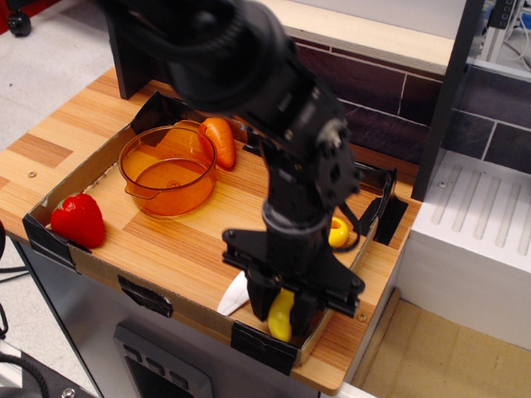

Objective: Put banana in pot

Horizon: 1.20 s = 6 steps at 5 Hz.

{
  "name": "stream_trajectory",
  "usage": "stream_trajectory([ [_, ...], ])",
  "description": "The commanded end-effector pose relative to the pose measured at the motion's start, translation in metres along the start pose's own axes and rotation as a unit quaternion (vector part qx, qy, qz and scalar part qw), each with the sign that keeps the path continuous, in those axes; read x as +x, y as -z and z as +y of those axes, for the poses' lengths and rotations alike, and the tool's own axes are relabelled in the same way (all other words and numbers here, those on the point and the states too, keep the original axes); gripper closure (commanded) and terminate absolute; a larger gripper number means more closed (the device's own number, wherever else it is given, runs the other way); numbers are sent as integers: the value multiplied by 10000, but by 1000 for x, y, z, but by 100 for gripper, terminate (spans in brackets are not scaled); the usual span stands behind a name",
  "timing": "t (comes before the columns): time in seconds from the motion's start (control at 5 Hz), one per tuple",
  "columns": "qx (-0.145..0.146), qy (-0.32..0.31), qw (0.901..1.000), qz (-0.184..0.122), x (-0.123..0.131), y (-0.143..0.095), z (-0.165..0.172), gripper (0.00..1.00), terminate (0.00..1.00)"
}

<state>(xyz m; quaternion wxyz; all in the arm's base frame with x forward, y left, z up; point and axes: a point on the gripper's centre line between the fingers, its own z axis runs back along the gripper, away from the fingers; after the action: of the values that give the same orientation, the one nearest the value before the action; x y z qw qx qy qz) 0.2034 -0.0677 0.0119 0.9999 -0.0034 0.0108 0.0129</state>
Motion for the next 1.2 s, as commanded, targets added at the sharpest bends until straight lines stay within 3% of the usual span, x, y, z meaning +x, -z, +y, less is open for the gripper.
stream_trajectory([
  [0.0,-226,-783,9930,-849,18,-78,44,100,0],
  [0.2,-165,-1360,9852,-1035,33,-94,87,100,0],
  [0.4,-7,-1704,9809,-938,44,-90,126,100,0],
  [0.6,179,-2000,9763,-803,52,-79,162,100,0],
  [1.0,509,-2278,9708,-550,65,-50,193,100,0],
])
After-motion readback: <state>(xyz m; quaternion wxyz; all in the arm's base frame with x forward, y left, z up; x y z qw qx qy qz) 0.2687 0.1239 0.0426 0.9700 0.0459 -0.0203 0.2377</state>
